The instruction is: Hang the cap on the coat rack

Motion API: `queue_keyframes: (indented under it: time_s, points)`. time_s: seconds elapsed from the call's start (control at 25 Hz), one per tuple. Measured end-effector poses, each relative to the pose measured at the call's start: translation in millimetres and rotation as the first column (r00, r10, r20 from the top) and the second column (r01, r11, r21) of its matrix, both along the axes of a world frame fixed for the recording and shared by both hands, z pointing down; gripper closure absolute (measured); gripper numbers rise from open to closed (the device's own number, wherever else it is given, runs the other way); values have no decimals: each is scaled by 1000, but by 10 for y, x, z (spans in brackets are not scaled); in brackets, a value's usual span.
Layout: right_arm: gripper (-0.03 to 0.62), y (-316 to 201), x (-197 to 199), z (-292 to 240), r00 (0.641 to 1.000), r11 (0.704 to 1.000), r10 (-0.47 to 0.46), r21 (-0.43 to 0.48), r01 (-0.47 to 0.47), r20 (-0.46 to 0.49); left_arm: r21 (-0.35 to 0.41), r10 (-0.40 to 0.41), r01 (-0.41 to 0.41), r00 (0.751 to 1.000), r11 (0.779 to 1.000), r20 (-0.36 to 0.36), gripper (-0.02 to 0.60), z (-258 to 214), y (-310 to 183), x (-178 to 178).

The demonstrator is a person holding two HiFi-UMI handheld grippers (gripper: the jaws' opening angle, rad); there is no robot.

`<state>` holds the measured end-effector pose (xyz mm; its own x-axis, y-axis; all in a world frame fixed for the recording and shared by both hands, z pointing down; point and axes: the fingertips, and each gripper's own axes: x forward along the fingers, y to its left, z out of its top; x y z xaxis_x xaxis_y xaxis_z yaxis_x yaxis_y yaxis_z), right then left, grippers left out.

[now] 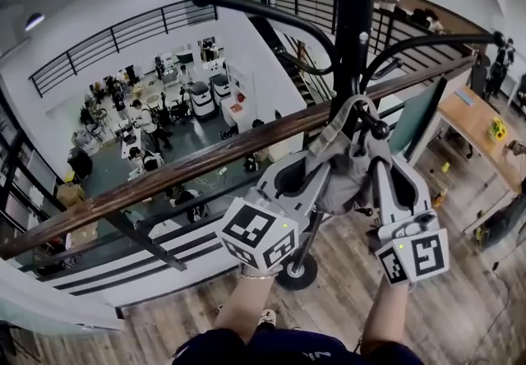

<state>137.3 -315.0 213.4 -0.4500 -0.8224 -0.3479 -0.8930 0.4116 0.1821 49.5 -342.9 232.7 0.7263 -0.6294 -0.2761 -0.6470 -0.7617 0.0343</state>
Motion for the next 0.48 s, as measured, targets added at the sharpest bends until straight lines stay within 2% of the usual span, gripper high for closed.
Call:
queue_keyframes:
  time_s: [0.24, 0.36, 0.48]
  points:
    - [556, -181, 26, 162, 999, 999, 10, -49, -9, 31, -41, 3, -2, 1000, 999, 10, 514, 170, -154, 42]
    - [556, -156, 37, 242, 999, 999, 8, -45, -6, 32, -31, -2, 2, 1000, 1000, 6, 512, 251, -124, 64]
    - [556, -205, 2, 251, 1000, 999, 8, -49, -7, 22, -14, -21, 22, 999, 1000, 32, 509, 271, -164, 45]
